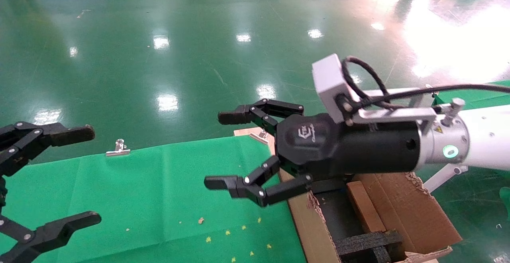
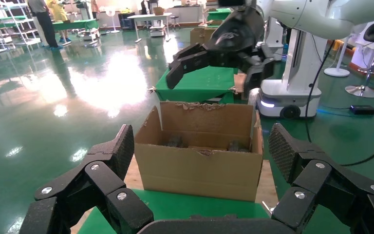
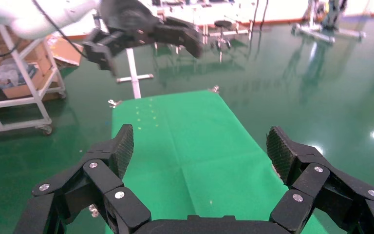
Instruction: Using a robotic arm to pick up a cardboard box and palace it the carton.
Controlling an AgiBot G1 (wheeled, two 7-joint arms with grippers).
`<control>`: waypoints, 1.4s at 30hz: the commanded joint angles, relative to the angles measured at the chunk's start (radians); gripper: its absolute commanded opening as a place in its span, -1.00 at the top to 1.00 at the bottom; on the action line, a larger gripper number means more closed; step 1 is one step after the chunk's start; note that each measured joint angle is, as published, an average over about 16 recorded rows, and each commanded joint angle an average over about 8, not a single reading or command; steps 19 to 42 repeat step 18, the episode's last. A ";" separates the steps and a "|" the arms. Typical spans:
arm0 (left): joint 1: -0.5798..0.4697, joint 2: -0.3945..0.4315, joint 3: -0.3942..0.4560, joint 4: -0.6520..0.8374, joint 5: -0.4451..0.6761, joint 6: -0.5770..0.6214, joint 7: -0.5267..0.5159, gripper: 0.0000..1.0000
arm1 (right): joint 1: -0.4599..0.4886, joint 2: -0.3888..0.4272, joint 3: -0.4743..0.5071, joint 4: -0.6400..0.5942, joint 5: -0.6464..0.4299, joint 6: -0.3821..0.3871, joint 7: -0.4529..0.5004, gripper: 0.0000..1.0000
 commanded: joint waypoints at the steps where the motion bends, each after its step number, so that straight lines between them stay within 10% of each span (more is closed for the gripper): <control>1: 0.000 0.000 0.000 0.000 0.000 0.000 0.000 -1.00 | -0.034 -0.009 0.054 0.003 -0.001 -0.029 -0.021 -1.00; 14: 0.000 0.000 0.000 0.000 0.000 0.000 0.000 -1.00 | -0.171 -0.044 0.272 0.014 -0.006 -0.143 -0.102 -1.00; 42: 0.000 0.000 0.000 0.000 0.000 0.000 0.000 -1.00 | -0.172 -0.045 0.272 0.014 -0.006 -0.144 -0.101 -1.00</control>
